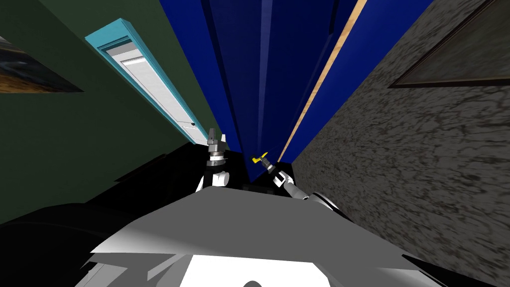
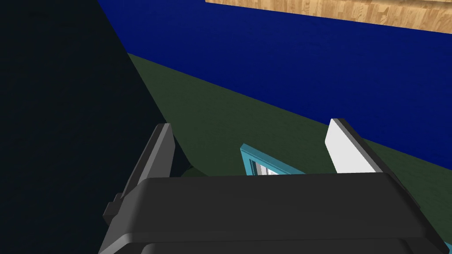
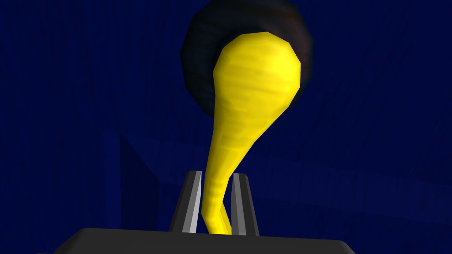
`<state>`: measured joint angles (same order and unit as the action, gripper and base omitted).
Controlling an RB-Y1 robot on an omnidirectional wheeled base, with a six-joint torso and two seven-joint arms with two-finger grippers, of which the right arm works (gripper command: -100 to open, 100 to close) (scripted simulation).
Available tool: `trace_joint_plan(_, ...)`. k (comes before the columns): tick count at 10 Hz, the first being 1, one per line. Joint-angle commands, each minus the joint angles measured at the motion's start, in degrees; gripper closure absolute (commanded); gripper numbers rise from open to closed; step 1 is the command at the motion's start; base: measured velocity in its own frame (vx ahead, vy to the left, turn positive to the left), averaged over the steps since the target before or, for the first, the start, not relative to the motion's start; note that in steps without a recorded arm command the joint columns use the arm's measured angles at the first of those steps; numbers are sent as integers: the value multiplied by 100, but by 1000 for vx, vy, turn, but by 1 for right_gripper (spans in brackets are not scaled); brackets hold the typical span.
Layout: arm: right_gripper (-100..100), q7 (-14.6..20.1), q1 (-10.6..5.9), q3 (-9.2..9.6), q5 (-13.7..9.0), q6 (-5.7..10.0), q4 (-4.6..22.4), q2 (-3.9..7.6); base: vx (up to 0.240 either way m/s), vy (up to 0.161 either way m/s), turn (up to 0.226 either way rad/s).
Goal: Push the door open
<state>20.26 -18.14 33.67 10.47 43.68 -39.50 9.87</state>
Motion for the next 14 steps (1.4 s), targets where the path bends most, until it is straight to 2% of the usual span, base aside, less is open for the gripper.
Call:
trace_joint_plan(1, 100, 2, -37, -27, -12, 38, 24, 19, 0, -28, 10)
trace_joint_plan(3, 100, 2, -37, -27, -12, 38, 24, 19, 0, -22, 18)
trace_joint_plan(4, 100, 49, -42, 30, 9, 70, 0, 50, 0, -5, 14)
trace_joint_plan(13, 100, 49, -42, 30, 9, 70, 0, 50, -2, -3, -7)
trace_joint_plan(14, 100, 167, -49, 218, 80, 191, 7, 100, -18, -36, -106)
